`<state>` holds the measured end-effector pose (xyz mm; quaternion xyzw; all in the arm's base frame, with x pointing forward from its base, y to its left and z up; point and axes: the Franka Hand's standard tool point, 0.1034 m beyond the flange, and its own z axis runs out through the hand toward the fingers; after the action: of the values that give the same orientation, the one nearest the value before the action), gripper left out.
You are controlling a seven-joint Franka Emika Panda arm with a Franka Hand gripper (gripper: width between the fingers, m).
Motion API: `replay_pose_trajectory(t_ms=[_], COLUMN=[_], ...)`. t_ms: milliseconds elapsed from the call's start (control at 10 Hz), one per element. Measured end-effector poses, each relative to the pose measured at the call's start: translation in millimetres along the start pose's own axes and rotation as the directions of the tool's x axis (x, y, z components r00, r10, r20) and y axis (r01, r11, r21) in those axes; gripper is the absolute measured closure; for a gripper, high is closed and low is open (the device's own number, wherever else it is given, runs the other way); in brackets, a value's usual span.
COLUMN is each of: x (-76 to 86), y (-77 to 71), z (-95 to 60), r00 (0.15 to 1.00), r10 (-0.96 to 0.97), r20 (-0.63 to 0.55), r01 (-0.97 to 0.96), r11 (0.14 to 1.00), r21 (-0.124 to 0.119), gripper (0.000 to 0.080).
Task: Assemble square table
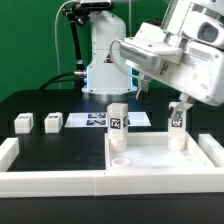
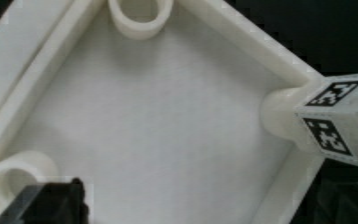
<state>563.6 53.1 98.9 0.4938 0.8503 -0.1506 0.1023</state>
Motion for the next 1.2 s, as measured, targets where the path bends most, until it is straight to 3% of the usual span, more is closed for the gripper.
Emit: replay_pose_trajectory(t_ms=[200,600,700,900,1100,1200], x=[3.7,6.9,5.9,-9.1,-16.5,-18.8], y=[-11.1,-9.4,-11.7,-28.8,-43.4,-52.5], z=[-3.1,-1.4,-1.2,-0.9,-0.7,-0.4], r00=[0.979,0.904,0.854,0.676,0.559,0.475], r10=[0.2,0.428,0.52,0.736,0.827,0.875], r20=[0.026,0.017,0.012,0.032,0.062,0.092], r01=[-0.201,-0.429,-0.52,-0.737,-0.829,-0.88], r11=[0.979,0.903,0.854,0.675,0.557,0.471], r21=[0.028,0.026,0.033,0.048,0.05,0.067], gripper=[0.0151,0.0151,0.0151,0.0151,0.0151,0.0151])
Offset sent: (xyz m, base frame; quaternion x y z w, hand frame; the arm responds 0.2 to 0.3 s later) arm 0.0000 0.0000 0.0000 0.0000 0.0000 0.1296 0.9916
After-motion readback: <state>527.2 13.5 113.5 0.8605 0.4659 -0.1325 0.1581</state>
